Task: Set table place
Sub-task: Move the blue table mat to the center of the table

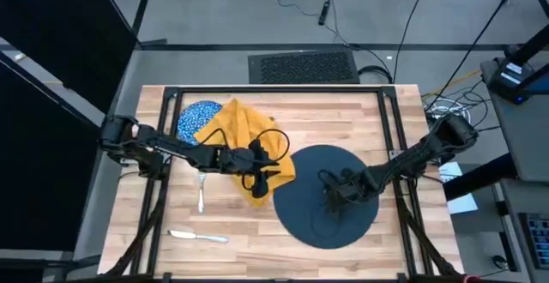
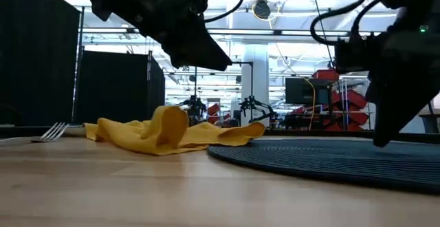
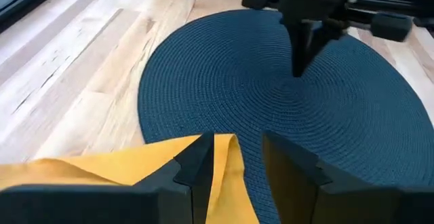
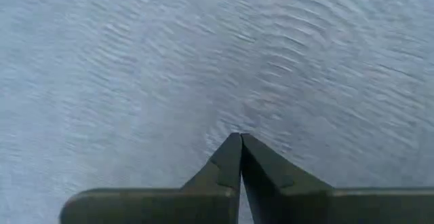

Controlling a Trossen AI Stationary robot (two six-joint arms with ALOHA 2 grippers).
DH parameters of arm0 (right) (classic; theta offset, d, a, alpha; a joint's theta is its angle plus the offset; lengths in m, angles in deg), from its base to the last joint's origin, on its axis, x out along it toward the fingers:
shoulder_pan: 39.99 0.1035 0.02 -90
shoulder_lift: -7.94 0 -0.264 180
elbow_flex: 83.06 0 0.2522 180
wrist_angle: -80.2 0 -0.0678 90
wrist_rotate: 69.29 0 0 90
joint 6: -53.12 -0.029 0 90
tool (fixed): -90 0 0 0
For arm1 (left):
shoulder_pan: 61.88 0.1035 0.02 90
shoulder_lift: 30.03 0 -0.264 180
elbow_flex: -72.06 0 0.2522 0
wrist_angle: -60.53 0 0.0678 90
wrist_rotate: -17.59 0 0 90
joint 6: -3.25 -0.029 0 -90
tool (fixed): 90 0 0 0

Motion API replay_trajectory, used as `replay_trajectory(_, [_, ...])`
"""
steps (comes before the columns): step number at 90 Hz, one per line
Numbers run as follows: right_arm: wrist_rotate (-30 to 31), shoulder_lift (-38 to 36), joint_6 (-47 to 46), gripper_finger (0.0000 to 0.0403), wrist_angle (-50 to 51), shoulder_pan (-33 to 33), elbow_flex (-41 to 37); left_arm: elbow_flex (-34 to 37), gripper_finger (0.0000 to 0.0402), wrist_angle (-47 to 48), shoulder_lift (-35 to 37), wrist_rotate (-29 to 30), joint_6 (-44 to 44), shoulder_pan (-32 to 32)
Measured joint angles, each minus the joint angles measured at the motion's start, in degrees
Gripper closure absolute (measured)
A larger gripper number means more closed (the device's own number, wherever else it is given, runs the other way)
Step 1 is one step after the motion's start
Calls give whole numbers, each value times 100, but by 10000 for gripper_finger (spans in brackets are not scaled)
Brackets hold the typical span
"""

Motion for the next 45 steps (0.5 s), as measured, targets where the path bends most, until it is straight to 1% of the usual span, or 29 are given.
replay_trajectory(10, [-174,142,270,403,-766,30,2,0,292,-28,0,-11,144,-114])
replay_trajectory(16, [-60,116,569,403,-791,30,113,0,292,-134,-15,-104,216,-237])
replay_trajectory(23, [205,-46,919,403,-548,-26,338,-11,292,-334,-180,-157,296,-430])
replay_trajectory(33, [415,-347,1314,403,183,-197,655,-16,292,-345,-510,-218,274,-708])
replay_trajectory(45, [439,-878,1739,403,642,-465,841,-84,292,-329,-884,-365,-245,-888])
